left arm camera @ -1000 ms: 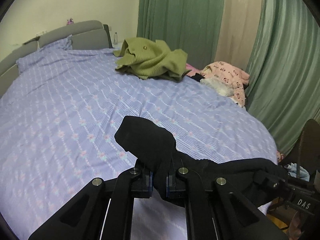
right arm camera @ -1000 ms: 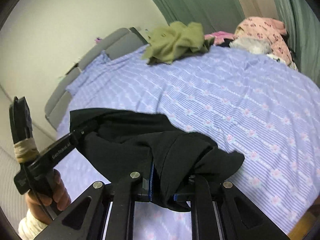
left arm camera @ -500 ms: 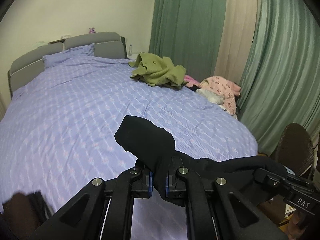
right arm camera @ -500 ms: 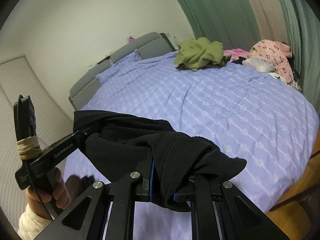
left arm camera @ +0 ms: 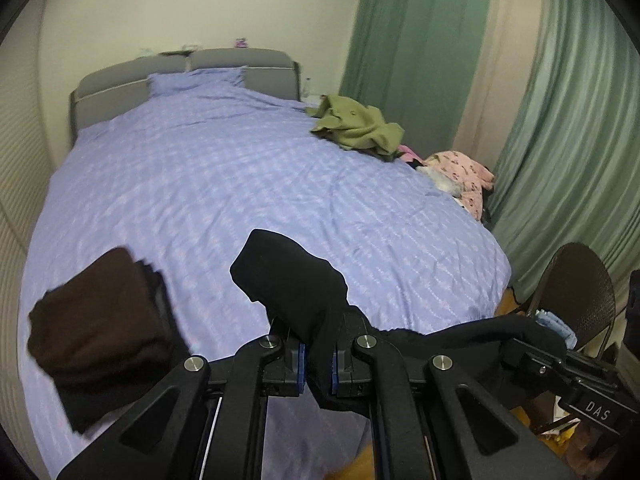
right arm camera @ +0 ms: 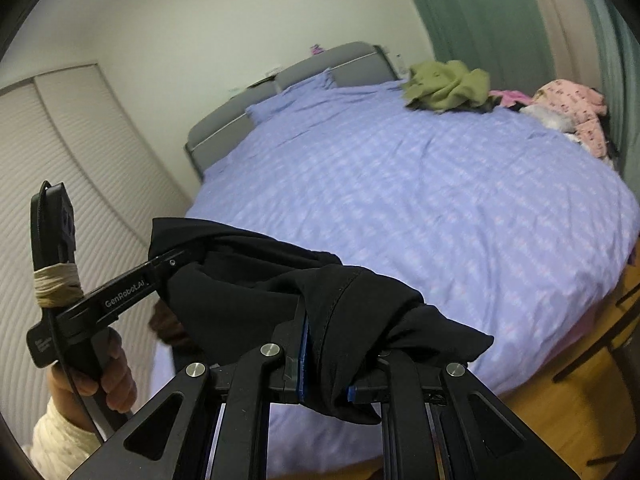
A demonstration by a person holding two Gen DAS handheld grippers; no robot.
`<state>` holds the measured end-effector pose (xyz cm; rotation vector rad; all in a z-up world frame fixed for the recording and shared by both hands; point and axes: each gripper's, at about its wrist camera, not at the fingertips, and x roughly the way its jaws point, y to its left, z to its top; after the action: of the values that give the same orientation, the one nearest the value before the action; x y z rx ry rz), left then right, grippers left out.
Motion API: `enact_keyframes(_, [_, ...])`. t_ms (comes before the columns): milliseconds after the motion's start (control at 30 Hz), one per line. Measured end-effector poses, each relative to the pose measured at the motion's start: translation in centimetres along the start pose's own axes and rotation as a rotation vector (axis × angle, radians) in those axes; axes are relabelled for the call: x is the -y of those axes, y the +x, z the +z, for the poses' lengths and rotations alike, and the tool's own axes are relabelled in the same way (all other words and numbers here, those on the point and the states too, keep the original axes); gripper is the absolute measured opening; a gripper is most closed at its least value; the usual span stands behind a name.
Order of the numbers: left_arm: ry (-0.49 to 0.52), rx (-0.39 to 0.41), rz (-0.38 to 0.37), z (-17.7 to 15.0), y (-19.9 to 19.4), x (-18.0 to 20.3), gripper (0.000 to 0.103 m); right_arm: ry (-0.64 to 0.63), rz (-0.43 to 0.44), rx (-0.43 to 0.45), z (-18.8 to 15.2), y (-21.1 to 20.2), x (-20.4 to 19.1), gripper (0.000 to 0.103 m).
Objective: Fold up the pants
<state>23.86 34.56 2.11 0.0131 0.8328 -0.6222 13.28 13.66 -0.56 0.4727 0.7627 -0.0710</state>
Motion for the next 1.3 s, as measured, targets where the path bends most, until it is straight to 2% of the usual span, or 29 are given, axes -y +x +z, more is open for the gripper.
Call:
enact_keyframes(133, [-0.049,0.009,0.017,-0.7,-4.1,-4.2,0.01,-0.039,0.052,-0.006,-1.1,-0.4,-3.8,0.014])
enact_keyframes(300, [-0.047,0.051,0.008,0.6,-7.5,-9.0,0.01,-0.068,0.106,0.022,-1.3,-0.4,-9.2,0.014])
enact_keyframes(500, [-0.027,0.062,-0.057,4.2,-8.3,-16.7,0.01,-0.058,0.106,0.084,-0.6,2.2,-15.8,0.014])
enact_keyframes(633, [-0.002,0.049,-0.132,7.8,-7.3,-22.1,0.01,0.007,0.062,0.122,0.5,4.9,-20.3,0.014])
enact_keyframes(767, [0.048,0.033,-0.169,10.8,-5.7,-26.4,0.01,0.019,0.024,0.146,1.4,7.5,-24.1,0.014])
enact_keyframes(900, [0.03,-0.028,-0.218,13.5,-2.8,-30.1,0.01,0.031,-0.022,0.15,2.6,10.4,-26.8,0.014])
enact_keyframes(1000, [0.021,-0.041,-0.23,15.4,-0.5,-32.3,0.01,0.033,-0.054,0.146,3.5,12.3,-28.3,0.014])
enact_keyframes(1167, [-0.051,-0.024,-0.287,15.9,0.9,-35.8,0.01,0.043,-0.087,0.152,3.6,14.7,-30.9,0.015])
enact_keyframes(1233, [-0.053,-0.07,-0.281,15.1,2.4,-37.3,0.01,0.049,-0.091,0.147,2.7,15.7,-31.9,0.015])
enact_keyframes(1300, [-0.063,-0.145,-0.263,13.5,4.9,-39.1,0.01,0.064,-0.097,0.103,1.1,17.9,-32.6,0.015])
